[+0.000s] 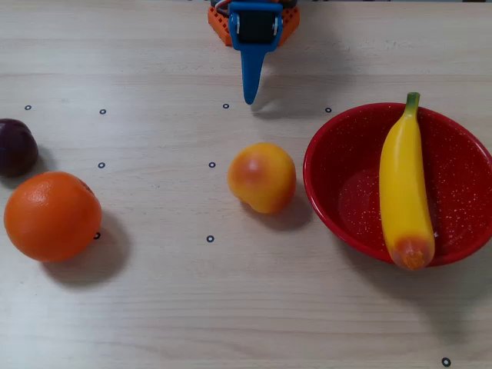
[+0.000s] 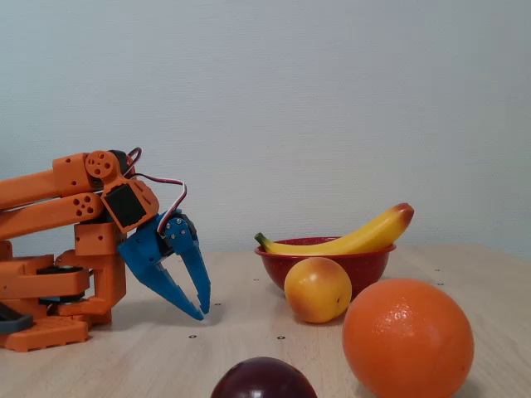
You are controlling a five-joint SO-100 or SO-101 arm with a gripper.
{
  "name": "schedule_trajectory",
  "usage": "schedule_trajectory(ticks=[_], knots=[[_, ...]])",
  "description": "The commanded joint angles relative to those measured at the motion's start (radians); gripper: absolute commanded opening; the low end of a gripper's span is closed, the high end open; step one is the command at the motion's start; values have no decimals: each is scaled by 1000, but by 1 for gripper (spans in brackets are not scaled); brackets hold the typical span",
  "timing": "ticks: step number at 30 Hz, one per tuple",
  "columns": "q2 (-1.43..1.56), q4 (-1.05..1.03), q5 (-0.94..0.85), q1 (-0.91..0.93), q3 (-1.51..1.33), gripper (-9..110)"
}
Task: Put banana in the red bowl.
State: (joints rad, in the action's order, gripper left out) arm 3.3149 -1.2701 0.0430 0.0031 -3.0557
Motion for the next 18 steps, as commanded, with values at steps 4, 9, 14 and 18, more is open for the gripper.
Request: schedule_trajectory(ticks=[4,9,14,18], knots=[[15,-58,29,17,-2,0],[15,-57,67,64,-2,0],[15,-57,64,74,-3,0],[15,-58,3,-2,-2,0]])
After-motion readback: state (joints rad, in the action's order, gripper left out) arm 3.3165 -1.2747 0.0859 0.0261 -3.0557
